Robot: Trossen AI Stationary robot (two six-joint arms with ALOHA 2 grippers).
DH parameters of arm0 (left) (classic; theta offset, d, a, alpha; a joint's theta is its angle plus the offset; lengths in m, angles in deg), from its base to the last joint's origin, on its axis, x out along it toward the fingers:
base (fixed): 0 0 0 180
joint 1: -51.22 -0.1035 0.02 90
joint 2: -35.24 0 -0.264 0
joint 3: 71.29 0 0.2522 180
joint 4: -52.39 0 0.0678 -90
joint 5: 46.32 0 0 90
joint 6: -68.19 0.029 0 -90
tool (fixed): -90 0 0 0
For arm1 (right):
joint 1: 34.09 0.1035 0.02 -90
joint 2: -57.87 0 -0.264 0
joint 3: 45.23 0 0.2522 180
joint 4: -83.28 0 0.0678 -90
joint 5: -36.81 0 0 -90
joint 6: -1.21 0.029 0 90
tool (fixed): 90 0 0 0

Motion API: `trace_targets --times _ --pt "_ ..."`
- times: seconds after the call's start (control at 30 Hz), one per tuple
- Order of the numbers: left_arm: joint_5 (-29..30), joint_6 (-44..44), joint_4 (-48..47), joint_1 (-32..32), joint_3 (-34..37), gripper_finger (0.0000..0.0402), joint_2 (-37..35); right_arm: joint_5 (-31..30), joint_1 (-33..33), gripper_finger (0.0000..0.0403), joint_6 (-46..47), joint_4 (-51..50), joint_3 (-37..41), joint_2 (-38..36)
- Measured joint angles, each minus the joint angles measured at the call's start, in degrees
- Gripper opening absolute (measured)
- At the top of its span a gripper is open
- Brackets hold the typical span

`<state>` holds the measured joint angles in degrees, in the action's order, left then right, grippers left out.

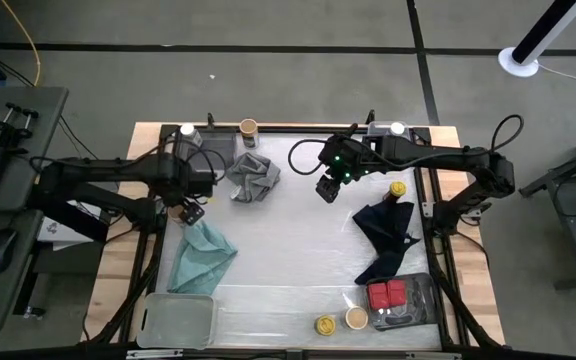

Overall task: Sort spices by type
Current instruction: Put the middle brown seasoning bottle into the white bin

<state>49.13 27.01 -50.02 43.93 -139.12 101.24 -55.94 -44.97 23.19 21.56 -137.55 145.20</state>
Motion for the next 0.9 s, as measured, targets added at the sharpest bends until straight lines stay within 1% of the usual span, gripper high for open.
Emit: trace_targets --times 0.1,0.2,0.3,0.4,0.5,0.7,0.9 --pt "-0.60 2.13 -0.04 -1.86 0.00 0.0326 -0.05 0.00 0.02 0.0233 0.00 0.02 0.00 0.00" --pt "-3.26 5.14 0.31 -3.88 0.35 0.0326 -0.07 0.00 0.02 0.0233 0.02 0.00 0.02 0.02" --pt "-5.18 7.17 1.04 -5.49 3.05 0.0326 -0.05 0.00 0.02 0.0233 0.02 0.02 0.02 0.02" --pt "-5.64 8.11 2.58 -6.53 5.71 0.0326 -0.05 -0.02 0.02 0.0233 0.02 0.02 0.02 0.02" --pt "-5.85 8.63 4.16 -7.02 7.24 0.0326 -0.05 -0.02 0.02 0.0233 0.02 0.02 0.02 0.02" --pt "-6.17 10.35 7.21 -7.05 7.27 0.0326 -0.05 -0.02 0.02 0.0233 0.02 0.02 0.04 0.02" --pt "-7.95 10.13 6.88 -7.05 7.26 0.0324 -0.05 -0.02 0.02 0.0233 0.04 0.02 0.04 0.03"
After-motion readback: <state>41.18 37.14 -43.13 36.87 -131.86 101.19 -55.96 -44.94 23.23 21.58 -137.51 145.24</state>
